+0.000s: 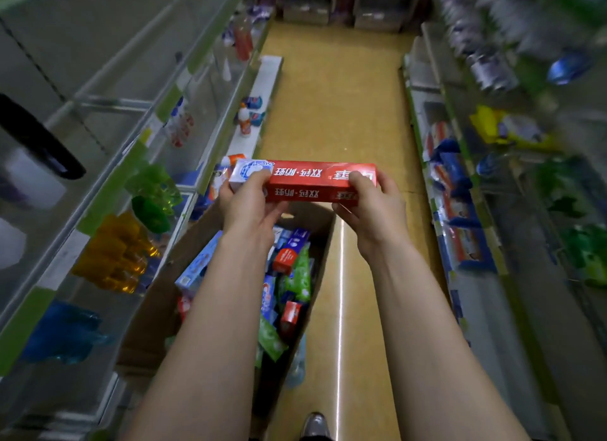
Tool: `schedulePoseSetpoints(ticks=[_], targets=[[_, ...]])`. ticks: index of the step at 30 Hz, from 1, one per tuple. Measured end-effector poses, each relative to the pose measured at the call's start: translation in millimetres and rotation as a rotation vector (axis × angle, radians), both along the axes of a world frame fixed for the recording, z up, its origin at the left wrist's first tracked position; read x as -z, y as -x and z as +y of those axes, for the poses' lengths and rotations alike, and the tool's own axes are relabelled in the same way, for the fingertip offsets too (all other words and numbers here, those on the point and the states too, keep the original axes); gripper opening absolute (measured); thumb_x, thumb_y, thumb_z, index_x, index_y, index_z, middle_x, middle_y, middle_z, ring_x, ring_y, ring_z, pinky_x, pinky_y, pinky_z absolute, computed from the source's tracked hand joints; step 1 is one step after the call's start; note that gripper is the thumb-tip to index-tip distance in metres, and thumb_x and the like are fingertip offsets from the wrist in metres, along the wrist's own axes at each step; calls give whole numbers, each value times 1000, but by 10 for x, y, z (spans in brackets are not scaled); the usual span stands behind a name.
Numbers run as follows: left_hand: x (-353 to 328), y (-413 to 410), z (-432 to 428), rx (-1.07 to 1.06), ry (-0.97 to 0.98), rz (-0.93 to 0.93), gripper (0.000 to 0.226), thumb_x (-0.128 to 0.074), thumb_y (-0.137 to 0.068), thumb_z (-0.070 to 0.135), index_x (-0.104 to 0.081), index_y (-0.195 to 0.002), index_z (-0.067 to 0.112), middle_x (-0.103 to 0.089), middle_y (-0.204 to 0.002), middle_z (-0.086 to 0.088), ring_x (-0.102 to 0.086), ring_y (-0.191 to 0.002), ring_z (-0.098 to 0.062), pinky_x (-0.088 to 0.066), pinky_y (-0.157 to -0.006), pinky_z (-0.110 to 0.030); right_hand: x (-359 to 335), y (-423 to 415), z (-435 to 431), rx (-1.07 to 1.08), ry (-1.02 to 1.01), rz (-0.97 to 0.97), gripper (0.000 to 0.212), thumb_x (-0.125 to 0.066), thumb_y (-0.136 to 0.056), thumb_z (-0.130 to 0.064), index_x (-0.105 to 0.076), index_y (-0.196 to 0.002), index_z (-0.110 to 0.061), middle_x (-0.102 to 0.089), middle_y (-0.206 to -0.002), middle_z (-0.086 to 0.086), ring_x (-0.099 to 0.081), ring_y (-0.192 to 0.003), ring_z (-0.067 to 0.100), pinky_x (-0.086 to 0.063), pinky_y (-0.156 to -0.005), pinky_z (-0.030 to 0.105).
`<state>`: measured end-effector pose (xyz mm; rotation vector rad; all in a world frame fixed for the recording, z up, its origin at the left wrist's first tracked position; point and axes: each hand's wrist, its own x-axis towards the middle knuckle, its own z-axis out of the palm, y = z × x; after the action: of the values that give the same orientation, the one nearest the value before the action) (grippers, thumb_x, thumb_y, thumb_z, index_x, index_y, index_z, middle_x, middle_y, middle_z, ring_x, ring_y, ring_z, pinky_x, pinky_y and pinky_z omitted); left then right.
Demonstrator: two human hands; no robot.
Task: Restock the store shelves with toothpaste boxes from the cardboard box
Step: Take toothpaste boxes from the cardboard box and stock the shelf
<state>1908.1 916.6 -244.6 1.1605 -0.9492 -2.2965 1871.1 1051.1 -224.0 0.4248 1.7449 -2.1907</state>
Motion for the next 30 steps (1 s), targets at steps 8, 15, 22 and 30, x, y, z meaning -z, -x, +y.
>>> schedulePoseSetpoints(ticks=[8, 15, 22, 30], targets=[[-770, 21, 489, 224, 99, 185, 46, -59, -88, 6, -44, -130, 14, -63, -103, -10, -68, -86, -28, -58, -73, -41, -619, -243, 548, 214, 65, 147, 38, -57, -94, -15, -47, -130, -18, -62, -115, 11, -66, -91, 18, -59, -72, 29], [-1156, -192, 786, 432, 111, 313, 50, -58, -87, 3, -42, -134, 13, -61, -102, -9, -69, -86, -28, -57, -82, -47, -905, -677, 876, 426, 96, 256, 39, -63, -91, -17, -49, -127, -21, -63, -117, 10, -67, -99, 23, -58, -71, 32], [-1422, -512, 1520, 698, 29, 415, 54, -57, -87, 1, -38, -136, 11, -61, -101, -11, -67, -86, -26, -58, -77, -45, -1240, -1416, 1534, 680, 74, 371, 32, -61, -92, -14, -53, -123, -19, -67, -103, 3, -70, -78, 10, -60, -76, 35], [-1721, -1123, 2638, 974, -44, 496, 50, -58, -88, 2, -41, -133, 14, -61, -119, -16, -64, -105, -31, -56, -81, -52, -1484, -2401, 2447, 965, -14, 453, 41, -61, -93, -21, -49, -132, -23, -66, -113, 6, -67, -95, 16, -57, -79, 33]])
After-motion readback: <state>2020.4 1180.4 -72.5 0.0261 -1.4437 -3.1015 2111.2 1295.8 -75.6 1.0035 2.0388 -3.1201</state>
